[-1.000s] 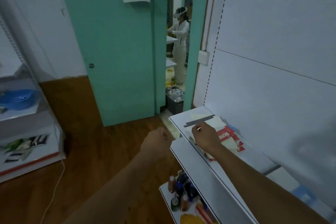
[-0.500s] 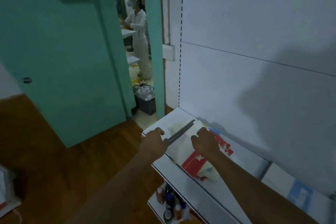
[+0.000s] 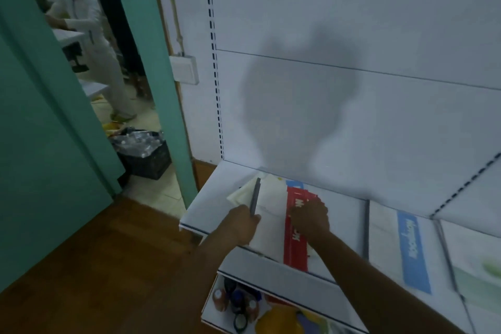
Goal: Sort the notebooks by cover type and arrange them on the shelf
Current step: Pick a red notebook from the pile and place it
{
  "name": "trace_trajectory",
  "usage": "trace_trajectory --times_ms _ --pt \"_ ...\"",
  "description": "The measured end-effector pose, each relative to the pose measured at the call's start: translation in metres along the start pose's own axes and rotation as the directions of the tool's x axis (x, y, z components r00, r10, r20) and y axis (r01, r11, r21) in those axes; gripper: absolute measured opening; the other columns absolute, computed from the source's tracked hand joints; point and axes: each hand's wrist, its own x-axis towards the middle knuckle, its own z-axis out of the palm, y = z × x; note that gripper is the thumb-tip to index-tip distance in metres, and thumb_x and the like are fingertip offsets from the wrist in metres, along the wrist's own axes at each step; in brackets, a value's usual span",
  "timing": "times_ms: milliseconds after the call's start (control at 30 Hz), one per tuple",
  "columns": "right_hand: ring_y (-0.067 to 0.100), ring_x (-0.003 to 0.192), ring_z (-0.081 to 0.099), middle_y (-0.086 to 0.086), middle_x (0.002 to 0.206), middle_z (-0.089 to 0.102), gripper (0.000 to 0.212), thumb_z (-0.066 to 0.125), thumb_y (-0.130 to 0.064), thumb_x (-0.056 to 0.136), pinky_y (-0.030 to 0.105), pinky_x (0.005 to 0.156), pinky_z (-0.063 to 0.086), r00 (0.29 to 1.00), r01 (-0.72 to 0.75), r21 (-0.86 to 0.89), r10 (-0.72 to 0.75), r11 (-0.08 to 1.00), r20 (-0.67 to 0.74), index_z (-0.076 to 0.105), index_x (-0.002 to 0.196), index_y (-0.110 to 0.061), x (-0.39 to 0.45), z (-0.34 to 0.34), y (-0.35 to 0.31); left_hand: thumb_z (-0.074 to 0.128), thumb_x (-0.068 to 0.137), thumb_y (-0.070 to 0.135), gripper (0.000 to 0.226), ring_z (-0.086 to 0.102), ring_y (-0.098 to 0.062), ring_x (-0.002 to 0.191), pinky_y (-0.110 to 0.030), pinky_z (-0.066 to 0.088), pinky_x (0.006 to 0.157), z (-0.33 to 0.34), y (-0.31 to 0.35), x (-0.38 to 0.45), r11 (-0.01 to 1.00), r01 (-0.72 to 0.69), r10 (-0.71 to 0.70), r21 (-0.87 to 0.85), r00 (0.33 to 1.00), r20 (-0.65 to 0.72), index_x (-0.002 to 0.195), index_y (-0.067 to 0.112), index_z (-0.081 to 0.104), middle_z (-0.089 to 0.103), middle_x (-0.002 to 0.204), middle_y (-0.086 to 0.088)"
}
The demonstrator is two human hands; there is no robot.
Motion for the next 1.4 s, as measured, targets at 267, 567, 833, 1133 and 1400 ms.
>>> trace_trajectory --times_ms 267,567,833,1133,1400 --pt "0.018 0.080 0.064 0.006 0.095 0.068 0.025 0.050 -0.028 0.091 0.026 0.068 0.049 0.998 -0.060 0.215 0.065 0.975 -0.019 0.064 0.096 -0.008 -0.020 -0.016 0.000 0.030 0.103 0.036 0.033 0.052 -0.010 0.080 -0.022 0.046 0.074 -0.010 -0.003 -0.023 0.981 -0.122 0.091 -0.149 0.976 -0.199 0.099 0.011 0.050 0.058 0.096 -0.006" --pt "0.021 0.089 0.064 0.005 0.103 0.064 0.022 0.046 -0.028 0.097 0.038 0.078 0.053 0.929 0.017 0.504 0.173 0.864 -0.328 0.050 0.114 -0.014 -0.059 -0.130 0.073 0.034 0.101 0.038 0.034 0.060 -0.017 0.063 -0.021 0.047 0.046 0.063 0.110 -0.068 0.878 -0.367 0.375 -0.308 0.926 -0.036 0.090 0.010 0.050 0.057 0.075 -0.003" --pt "0.026 0.092 0.063 0.005 0.103 0.065 0.025 0.048 -0.025 0.094 0.040 0.084 0.052 0.683 -0.051 0.506 0.400 0.861 -0.611 0.055 0.114 -0.012 -0.142 -0.294 0.231 0.039 0.101 0.028 0.019 0.065 -0.022 0.065 -0.030 0.054 0.044 0.198 0.249 -0.177 0.765 -0.529 0.639 -0.367 0.695 0.331 0.108 0.011 0.040 0.059 0.094 -0.006" --pt "0.016 0.081 0.063 -0.006 0.092 0.063 0.022 0.042 -0.024 0.098 0.029 0.066 0.049 0.497 -0.061 0.583 0.531 0.810 -0.686 0.053 0.118 -0.024 -0.251 -0.447 0.412 0.040 0.098 0.025 0.014 0.063 -0.027 0.089 -0.045 0.056 0.076 0.372 0.378 -0.319 0.624 -0.724 0.757 -0.294 0.466 0.459 0.108 0.016 0.039 0.062 0.105 -0.009" --pt "0.017 0.083 0.060 -0.007 0.096 0.057 0.032 0.042 -0.029 0.099 0.033 0.076 0.048 0.409 -0.123 0.647 0.632 0.753 -0.658 0.046 0.131 -0.022 -0.279 -0.529 0.523 0.044 0.098 0.033 0.017 0.059 -0.015 0.084 -0.023 0.043 0.059 0.481 0.454 -0.386 0.533 -0.826 0.777 -0.182 0.393 0.492 0.100 0.016 0.045 0.064 0.103 -0.004"
